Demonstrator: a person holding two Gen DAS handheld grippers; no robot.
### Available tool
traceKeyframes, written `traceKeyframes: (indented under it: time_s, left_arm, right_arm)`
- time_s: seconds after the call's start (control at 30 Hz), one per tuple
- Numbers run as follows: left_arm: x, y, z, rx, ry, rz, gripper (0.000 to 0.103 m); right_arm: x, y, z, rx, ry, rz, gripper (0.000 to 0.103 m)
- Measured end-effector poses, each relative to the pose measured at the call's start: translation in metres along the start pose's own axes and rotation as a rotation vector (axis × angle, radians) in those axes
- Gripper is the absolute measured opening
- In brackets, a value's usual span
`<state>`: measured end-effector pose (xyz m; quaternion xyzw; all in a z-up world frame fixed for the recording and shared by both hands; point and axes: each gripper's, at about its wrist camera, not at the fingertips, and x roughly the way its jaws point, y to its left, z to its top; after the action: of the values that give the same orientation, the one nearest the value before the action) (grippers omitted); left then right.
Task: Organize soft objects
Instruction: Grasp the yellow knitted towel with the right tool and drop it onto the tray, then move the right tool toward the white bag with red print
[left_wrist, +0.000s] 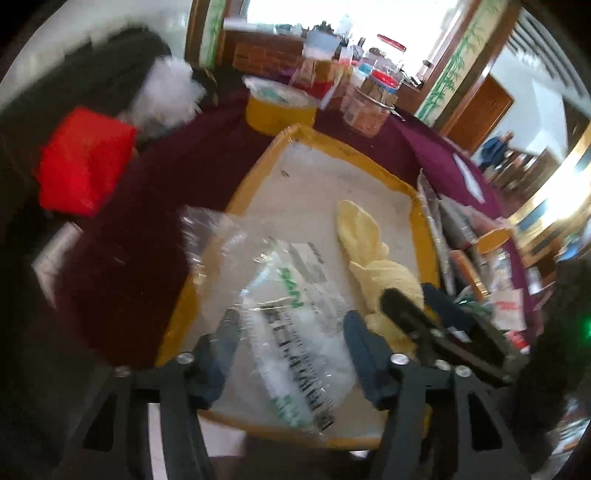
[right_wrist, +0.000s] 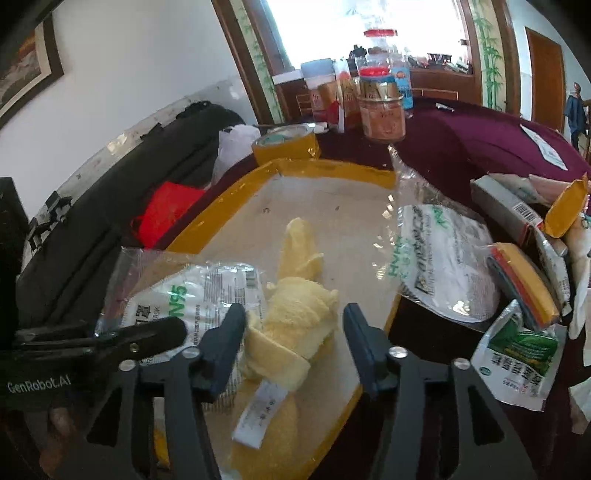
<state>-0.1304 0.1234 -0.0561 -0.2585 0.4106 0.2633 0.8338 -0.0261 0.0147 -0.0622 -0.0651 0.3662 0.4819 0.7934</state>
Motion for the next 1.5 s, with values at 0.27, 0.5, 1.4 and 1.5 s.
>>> traceKeyframes:
  time_s: [0.27,0.5,1.4,1.5]
  left_arm:
    - [-0.04,-0.027,-0.007,0.073,-0.127,0.11,0.077]
    - [-0.041,-0.064,-0.01,0.028,-0.113,-0.093,0.082]
    - [0.023,-0.168,-0.016,0.257,0.039,-0.199,0.083]
    - [0.027,-0.174,-0.016,0.283,0.048,-0.202,0.083]
  right_arm:
    - [-0.052,-0.029,-0.01,0.073,-0.097,0.123,0.078]
    - [-0.105,-0.07,-0.033,0.104,-0.161,0.125,0.08]
    - [-0.139,-0.232,-0.067,0.544,0.008,-0.097,0.08]
    - [-0.129,-0.246,-0.063,0.635,0.007,-0.09,0.083]
